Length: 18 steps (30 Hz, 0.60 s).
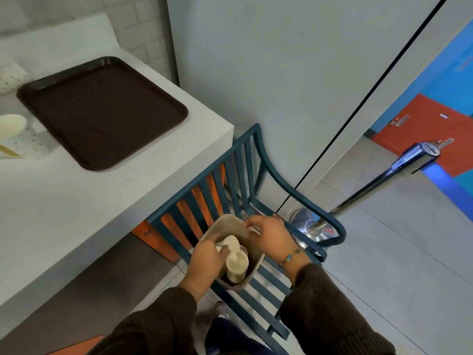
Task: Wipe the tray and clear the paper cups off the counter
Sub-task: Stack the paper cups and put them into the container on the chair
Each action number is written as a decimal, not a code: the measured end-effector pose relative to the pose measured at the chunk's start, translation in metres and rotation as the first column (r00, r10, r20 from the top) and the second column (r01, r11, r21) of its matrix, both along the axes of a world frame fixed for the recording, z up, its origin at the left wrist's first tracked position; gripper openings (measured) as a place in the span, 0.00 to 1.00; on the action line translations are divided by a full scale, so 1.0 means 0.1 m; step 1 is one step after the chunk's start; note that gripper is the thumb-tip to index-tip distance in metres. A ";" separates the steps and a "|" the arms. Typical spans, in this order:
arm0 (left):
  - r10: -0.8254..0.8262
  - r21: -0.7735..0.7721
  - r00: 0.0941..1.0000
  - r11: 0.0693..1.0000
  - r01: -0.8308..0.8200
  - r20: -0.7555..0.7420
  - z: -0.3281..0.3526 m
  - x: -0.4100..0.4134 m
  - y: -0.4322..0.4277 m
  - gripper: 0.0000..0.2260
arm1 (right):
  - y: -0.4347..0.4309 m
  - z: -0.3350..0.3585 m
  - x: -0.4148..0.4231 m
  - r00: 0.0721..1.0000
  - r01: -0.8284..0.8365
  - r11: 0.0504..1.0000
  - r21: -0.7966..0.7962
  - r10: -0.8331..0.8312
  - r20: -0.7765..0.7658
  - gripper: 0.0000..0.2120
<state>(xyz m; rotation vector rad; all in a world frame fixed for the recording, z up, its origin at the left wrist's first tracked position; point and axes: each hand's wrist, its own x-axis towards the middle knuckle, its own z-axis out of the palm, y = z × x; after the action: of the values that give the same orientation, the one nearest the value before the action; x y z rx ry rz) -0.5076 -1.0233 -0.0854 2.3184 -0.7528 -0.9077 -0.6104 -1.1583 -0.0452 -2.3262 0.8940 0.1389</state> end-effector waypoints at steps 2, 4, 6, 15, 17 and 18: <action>0.013 -0.026 1.000 1.000 -0.014 -0.004 0.08 0.09 0.08 0.15 | 0.01 0.02 0.03 0.999 0.012 1.000 -0.003 -0.012 0.031 0.10; 0.027 -0.101 1.000 0.995 -0.026 0.006 0.20 0.20 0.14 0.10 | 0.00 0.07 0.08 0.999 -0.002 1.000 -0.013 0.003 0.038 0.10; 0.066 -0.196 0.997 0.979 -0.059 0.029 0.38 0.35 0.25 0.09 | 0.02 0.14 0.19 0.998 -0.028 0.999 -0.018 0.029 0.058 0.10; 0.268 -0.370 0.956 0.906 -0.207 0.122 1.19 0.95 0.95 0.07 | 0.51 0.61 1.05 0.918 -0.262 0.965 0.012 0.245 0.311 0.07; 0.306 -0.359 0.936 0.905 -0.229 0.175 1.29 1.08 1.17 0.07 | 0.70 0.72 1.28 0.880 -0.350 0.937 -0.014 0.334 0.338 0.06; 0.328 -0.347 0.924 0.905 -0.248 0.197 1.33 1.14 1.29 0.08 | 0.80 0.78 1.40 0.860 -0.389 0.921 -0.022 0.372 0.350 0.06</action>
<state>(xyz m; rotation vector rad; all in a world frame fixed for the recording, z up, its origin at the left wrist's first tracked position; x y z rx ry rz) -0.3938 -0.8940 0.0476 2.1971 -0.5780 -0.3337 -0.4702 -1.0778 0.0326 -2.3536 0.2447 -0.0874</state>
